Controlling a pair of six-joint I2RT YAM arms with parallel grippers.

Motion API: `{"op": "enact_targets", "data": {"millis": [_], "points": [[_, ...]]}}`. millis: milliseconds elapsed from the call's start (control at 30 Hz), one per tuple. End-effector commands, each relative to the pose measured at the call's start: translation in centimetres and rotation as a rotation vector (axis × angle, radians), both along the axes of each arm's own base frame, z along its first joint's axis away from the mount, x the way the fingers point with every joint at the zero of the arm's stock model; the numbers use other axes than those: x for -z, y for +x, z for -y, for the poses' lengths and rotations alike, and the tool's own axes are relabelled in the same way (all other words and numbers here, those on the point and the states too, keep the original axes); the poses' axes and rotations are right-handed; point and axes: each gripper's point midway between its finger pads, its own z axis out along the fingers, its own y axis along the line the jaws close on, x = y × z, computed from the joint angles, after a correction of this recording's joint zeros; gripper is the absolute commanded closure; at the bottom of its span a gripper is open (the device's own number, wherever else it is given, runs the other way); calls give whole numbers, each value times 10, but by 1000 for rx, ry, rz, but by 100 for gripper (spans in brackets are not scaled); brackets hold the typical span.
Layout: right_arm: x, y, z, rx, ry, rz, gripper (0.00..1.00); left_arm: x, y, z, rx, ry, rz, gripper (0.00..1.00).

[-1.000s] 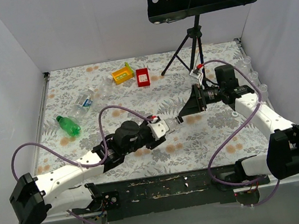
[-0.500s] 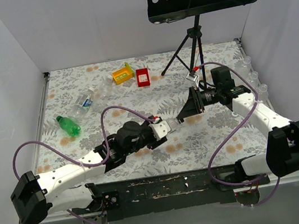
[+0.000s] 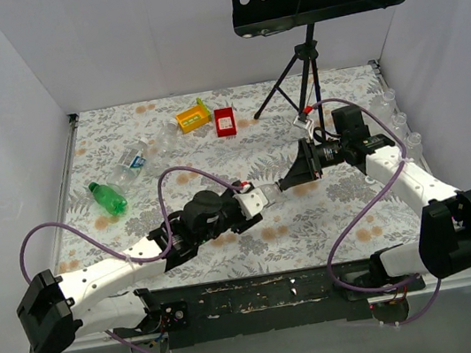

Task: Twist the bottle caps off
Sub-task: Unscrew the bottle cap from the plastic bottle, then place the plastic bottle at the center of the board.

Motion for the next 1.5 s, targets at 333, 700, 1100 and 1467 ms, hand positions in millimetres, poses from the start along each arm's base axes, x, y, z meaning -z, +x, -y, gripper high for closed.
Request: {"op": "enact_targets", "data": {"millis": [333,700,1100,1467], "points": [[-24,-16,3,-321,17,642,99,-26,-35,-12,227,-226,-401,100],[-31,-1,4,-450,-144,1344,99,-35,-60,-37,567,-322,-954,100],[-23,2,2,-355,-170,1174,61,-22,-27,-37,380,-284,-731,100],[-36,10,3,-210,-151,855,14,-10,5,-58,123,-210,-417,100]]}}
